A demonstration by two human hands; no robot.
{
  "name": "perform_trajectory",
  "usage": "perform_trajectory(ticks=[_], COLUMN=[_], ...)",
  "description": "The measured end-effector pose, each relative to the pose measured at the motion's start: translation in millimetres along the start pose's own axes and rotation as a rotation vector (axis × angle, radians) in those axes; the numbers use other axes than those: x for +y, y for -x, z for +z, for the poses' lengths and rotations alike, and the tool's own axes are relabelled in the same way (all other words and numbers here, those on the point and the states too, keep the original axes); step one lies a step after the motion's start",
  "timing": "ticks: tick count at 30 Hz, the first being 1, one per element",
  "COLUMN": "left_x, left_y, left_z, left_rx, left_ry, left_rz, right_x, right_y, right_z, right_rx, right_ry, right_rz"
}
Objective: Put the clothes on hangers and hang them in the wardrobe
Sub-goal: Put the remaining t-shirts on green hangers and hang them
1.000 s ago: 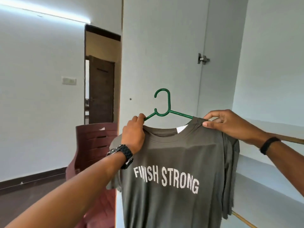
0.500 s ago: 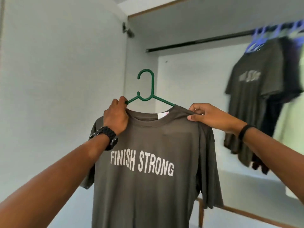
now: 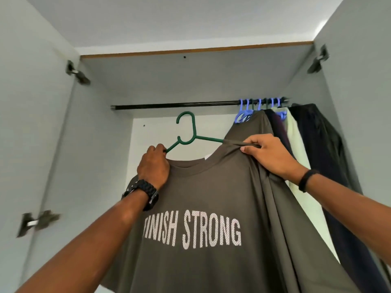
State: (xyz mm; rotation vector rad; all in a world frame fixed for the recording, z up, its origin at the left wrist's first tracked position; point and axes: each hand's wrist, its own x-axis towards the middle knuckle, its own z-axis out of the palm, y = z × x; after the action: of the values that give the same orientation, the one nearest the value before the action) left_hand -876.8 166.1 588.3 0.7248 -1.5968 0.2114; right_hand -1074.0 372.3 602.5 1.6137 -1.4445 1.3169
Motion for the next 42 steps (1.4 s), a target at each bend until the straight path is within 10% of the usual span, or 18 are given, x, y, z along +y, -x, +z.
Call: perform_trajectory(ticks=[27,42], left_x=[99.1,93.2], left_y=[-180.8,-207.5], left_z=[356.7,406.8], left_rx=[-0.490,-0.584], left_ry=[0.775,0.748], left_rz=[0.409,0.437], right_x=[183.7,217.3], right_y=[-282.9,-356.4], right_z=[94.4,122.3], right_rx=[0.590,0.430], right_ry=[0.451,0.721], right_rz=[0.099,0.146])
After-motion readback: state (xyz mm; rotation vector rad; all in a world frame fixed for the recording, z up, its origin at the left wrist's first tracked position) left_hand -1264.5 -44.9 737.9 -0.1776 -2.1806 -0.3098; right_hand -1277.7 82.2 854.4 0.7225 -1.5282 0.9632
